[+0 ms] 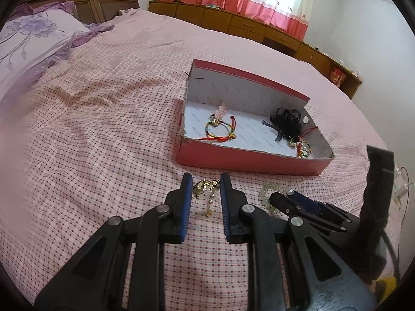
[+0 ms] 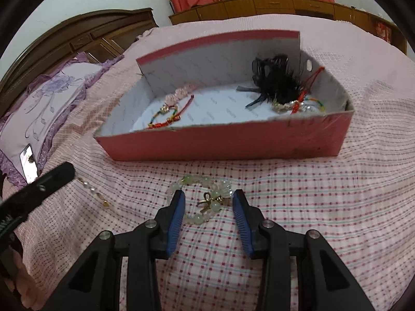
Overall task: Organize jewelry
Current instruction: 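Grasp a gold pearl pendant with the left tool while the right tool grasps a gold pendant, then carry both pendants into the shoebox and open both tools to release them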
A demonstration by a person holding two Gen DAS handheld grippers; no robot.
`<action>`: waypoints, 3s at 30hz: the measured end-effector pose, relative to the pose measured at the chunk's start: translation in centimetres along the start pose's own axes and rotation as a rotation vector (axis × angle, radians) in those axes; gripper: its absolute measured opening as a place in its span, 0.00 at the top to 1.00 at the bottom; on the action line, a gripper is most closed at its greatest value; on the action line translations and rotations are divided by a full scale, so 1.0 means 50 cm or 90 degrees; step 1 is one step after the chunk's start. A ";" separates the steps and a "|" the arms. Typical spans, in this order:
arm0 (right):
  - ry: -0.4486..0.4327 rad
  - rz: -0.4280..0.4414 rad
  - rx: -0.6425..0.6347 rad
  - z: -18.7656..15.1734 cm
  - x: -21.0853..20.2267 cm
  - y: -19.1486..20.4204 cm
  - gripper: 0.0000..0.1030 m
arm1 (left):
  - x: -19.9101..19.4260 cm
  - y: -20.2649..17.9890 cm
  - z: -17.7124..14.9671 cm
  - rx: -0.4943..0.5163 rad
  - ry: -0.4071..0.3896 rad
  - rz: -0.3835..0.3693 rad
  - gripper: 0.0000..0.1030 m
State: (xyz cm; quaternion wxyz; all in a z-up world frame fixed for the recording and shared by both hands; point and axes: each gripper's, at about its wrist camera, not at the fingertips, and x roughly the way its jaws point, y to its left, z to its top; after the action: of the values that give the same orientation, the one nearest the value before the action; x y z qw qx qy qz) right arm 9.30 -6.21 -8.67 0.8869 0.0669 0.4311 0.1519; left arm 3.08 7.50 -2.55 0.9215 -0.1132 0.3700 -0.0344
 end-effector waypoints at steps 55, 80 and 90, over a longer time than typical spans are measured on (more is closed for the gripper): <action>-0.192 0.056 -0.027 0.085 -0.259 -0.025 0.90 | -0.066 -0.107 0.103 0.071 -0.118 -0.038 0.88; -0.203 -0.034 -0.016 0.210 -0.111 -0.135 0.90 | 0.130 -0.093 0.162 0.062 -0.109 -0.023 0.87; -0.187 -0.076 -0.021 0.203 -0.026 -0.162 0.90 | 0.199 -0.085 0.136 0.064 -0.104 0.001 0.87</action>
State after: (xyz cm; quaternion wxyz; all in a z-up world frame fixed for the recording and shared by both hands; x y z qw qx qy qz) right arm 18.24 -14.16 -3.44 0.9489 0.0481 0.2972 0.0950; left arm 15.05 3.15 -3.51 0.9531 -0.0685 0.2918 -0.0428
